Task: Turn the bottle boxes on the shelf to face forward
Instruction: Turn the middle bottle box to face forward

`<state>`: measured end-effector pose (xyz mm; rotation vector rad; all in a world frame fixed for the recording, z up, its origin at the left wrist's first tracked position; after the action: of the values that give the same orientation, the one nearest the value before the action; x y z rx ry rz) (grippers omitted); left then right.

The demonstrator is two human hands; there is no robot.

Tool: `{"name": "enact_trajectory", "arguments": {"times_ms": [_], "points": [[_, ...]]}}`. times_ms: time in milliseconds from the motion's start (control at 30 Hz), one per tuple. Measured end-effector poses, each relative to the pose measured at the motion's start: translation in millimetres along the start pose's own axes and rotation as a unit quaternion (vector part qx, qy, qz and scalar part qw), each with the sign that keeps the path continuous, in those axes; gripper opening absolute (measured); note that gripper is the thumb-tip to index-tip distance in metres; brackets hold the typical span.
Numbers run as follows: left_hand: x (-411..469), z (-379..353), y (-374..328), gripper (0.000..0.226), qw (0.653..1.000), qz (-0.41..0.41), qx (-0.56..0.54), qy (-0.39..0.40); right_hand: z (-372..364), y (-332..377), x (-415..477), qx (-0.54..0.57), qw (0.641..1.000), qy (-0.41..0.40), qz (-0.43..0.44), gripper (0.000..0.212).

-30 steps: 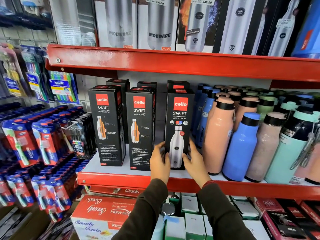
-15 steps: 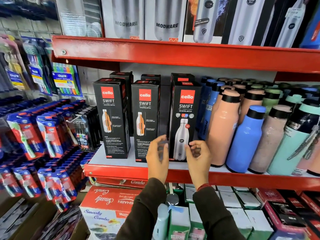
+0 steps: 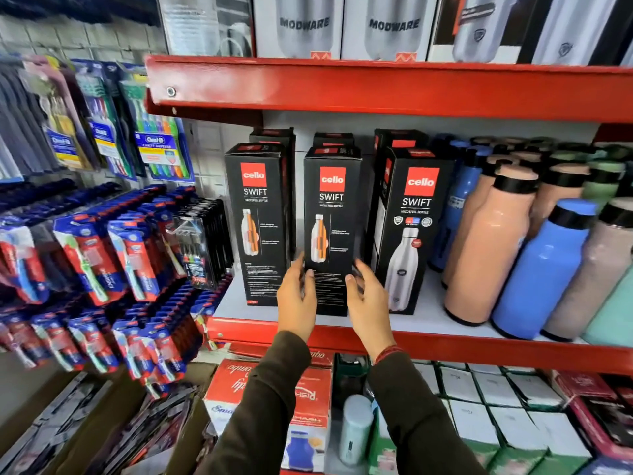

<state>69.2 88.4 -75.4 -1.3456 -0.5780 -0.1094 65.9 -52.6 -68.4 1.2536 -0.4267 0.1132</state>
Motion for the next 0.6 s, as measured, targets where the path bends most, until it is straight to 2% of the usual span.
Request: {"name": "enact_trajectory", "arguments": {"times_ms": [233,433,600], "points": [[6,9,8,0.039,0.998,0.027,-0.043,0.025,-4,3,-4,0.009,1.000,-0.021,0.004,0.048],[1,9,10,0.039,0.984,0.031,-0.172,0.008,-1,8,-2,0.008,1.000,-0.013,0.000,0.051],[0,7,9,0.041,0.983,0.018,-0.180,-0.005,-2,14,4,-0.015,0.999,-0.037,0.010,0.071]]}}
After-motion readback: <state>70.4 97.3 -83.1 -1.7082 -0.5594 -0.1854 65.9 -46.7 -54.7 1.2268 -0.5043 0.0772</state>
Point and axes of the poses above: each hand's wrist, its own x-axis towards the middle knuckle, its own z-axis out of the back of the hand, y = z × x, the point moved 4 cm from there along x, towards the middle knuckle, and after that the axes turned 2 degrees about -z, right-handed, at the moved point
